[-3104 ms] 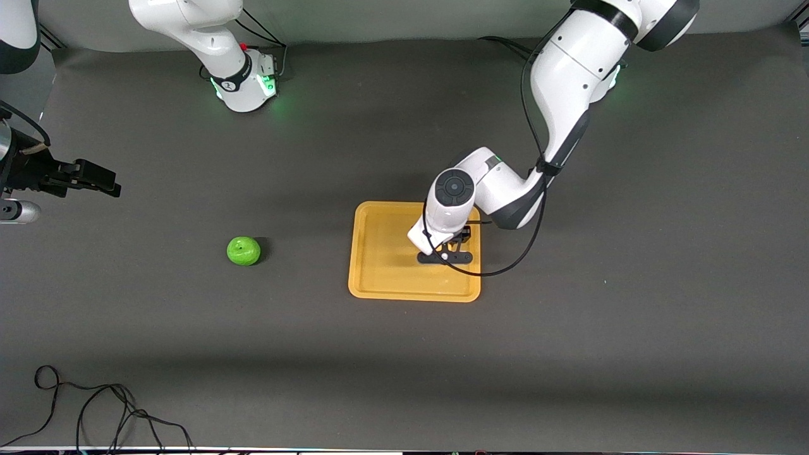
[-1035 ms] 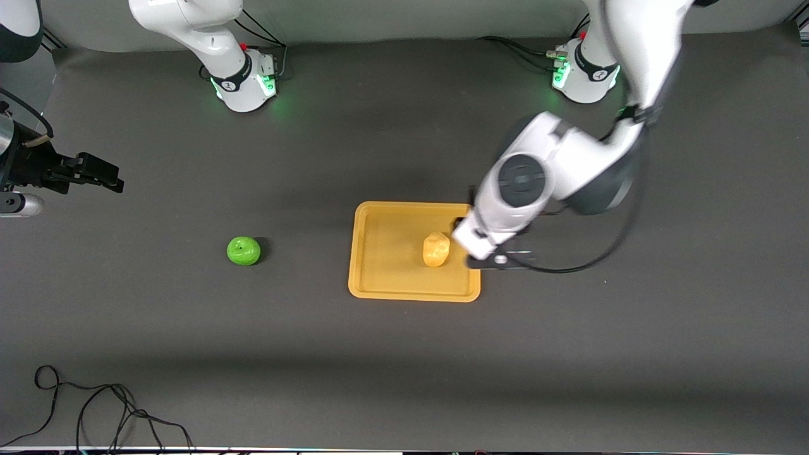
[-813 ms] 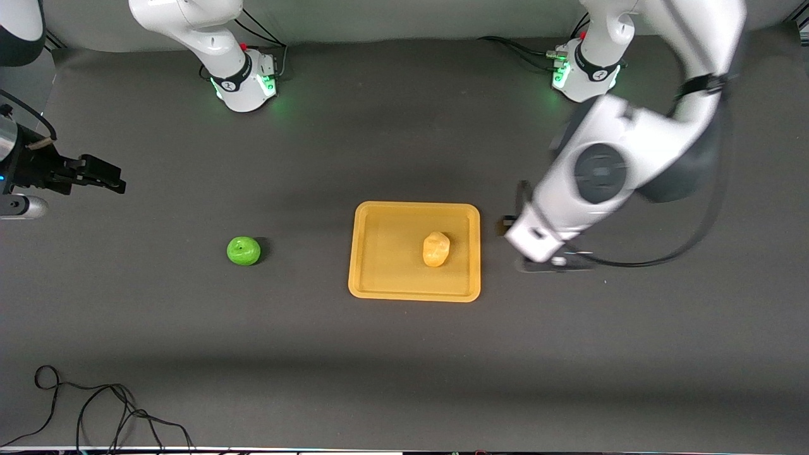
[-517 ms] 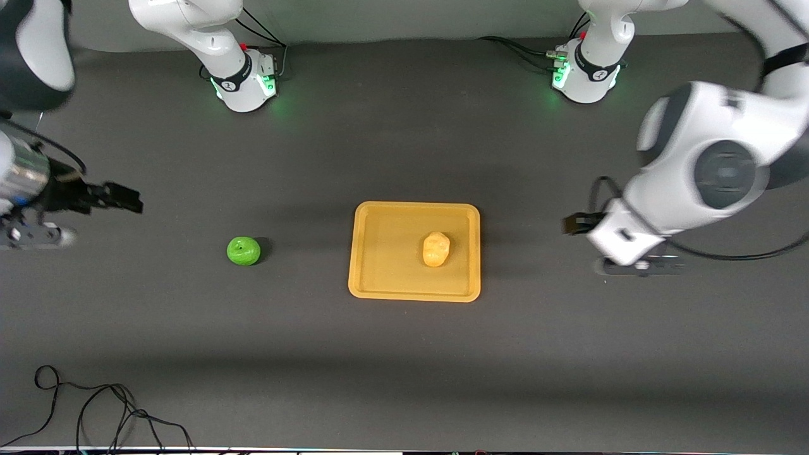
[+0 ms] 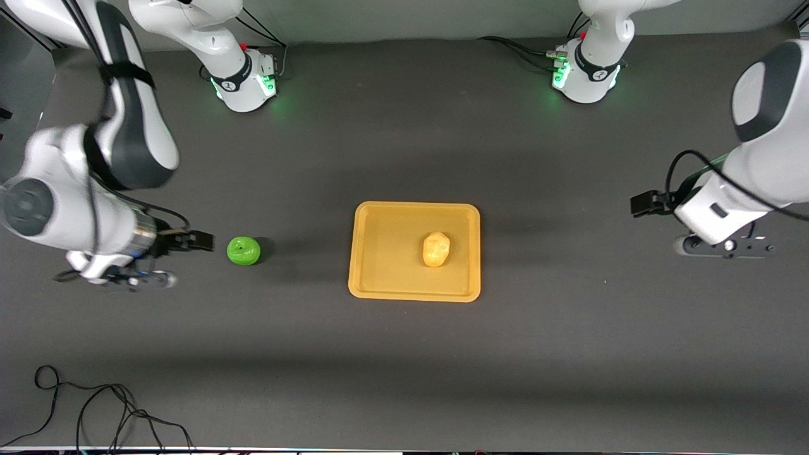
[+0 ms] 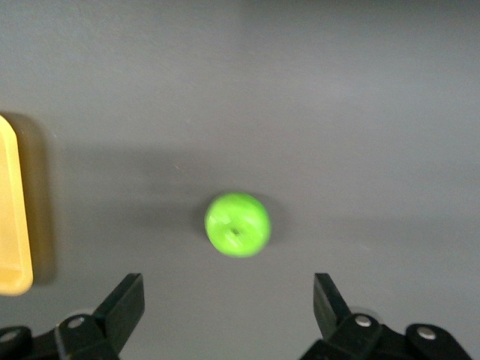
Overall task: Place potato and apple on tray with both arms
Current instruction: 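Lower the right gripper around the green apple and close it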
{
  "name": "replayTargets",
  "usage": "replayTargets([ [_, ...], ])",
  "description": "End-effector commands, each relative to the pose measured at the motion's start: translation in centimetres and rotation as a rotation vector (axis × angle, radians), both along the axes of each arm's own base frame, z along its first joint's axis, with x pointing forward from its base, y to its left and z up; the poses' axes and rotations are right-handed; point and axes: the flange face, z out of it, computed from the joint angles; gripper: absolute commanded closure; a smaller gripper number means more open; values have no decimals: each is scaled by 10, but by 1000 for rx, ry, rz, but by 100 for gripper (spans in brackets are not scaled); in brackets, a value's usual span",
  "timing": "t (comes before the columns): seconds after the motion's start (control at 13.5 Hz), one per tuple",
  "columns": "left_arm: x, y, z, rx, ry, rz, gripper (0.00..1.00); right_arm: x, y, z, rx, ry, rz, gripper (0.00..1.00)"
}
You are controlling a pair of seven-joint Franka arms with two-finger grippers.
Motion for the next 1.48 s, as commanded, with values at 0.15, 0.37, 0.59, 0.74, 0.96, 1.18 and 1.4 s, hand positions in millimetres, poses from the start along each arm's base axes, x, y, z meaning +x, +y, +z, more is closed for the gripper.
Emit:
replayTargets([
  [0.15, -39, 63, 44, -46, -18, -33, 0, -49, -11, -108, 21, -85, -58, 0],
  [0.37, -51, 64, 58, -46, -15, -54, 0, -67, -15, -133, 15, -101, -64, 0],
  [0.59, -51, 43, 57, -30, -9, -71, 0, -87, -3, -156, 11, -160, -42, 0],
  [0.74, -51, 40, 56, -29, -6, -68, 0, -87, -2, -158, 14, -167, -52, 0],
  [0.96, -50, 39, 57, -27, -9, -56, 0, -88, 7, -159, 31, -170, -60, 0],
  [1.18, -50, 37, 57, -19, -13, -30, 0, -93, 5, -173, 23, -173, -57, 0],
  [1.4, -50, 34, 56, -7, -16, -38, 0, -94, 2, -176, 20, -174, -55, 5],
])
